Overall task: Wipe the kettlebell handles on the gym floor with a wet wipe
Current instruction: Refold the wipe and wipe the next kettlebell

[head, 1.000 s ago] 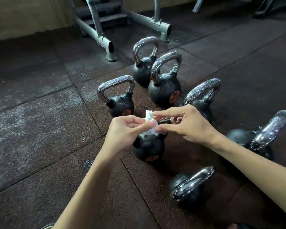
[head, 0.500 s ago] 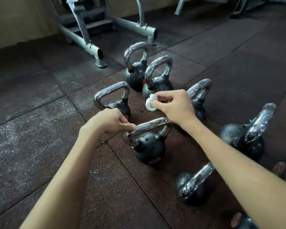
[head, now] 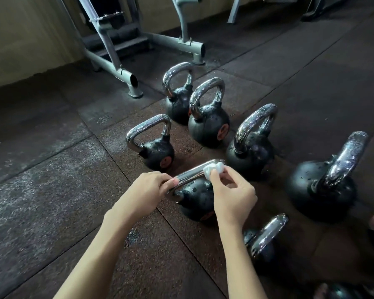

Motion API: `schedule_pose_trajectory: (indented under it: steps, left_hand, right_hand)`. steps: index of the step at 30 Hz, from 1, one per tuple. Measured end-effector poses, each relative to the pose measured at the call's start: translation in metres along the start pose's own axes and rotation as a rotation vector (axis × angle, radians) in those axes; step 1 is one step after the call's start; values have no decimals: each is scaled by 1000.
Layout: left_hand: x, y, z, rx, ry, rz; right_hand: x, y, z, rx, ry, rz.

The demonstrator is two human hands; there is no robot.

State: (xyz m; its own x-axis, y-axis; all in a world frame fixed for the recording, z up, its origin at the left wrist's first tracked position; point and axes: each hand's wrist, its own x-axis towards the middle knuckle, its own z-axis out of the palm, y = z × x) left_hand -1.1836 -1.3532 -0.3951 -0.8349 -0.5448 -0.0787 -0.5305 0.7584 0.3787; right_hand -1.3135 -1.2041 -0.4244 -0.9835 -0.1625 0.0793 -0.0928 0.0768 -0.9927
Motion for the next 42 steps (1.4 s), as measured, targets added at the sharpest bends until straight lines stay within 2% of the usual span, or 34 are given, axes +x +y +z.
schedule_pose_trajectory:
  steps: [7, 14, 20, 23, 27, 32, 37, 42]
  left_hand:
    - [-9, 15, 22, -52, 168, -169]
    - [-5, 15, 11, -102, 140, -205]
    - [0, 19, -8, -48, -10, -257]
    - [13, 26, -26, -40, -121, -267]
    - [52, 47, -39, -86, -77, -201]
    - [83, 57, -49, 36, -335, -70]
    - [83, 56, -41, 117, -308, 6]
    - [68, 40, -36, 144, -280, 17]
  right_hand:
    - [-21, 16, 13, 31, -168, -45]
    - [-35, 22, 15, 24, -317, -138]
    - [-1, 10, 24, 30, -72, -122]
    - [17, 9, 25, 31, -59, -58]
    - [8, 16, 23, 117, -82, -34]
    - [35, 13, 24, 116, -32, -27]
    - [35, 22, 21, 130, 40, 51]
    - [32, 35, 22, 70, -38, 11]
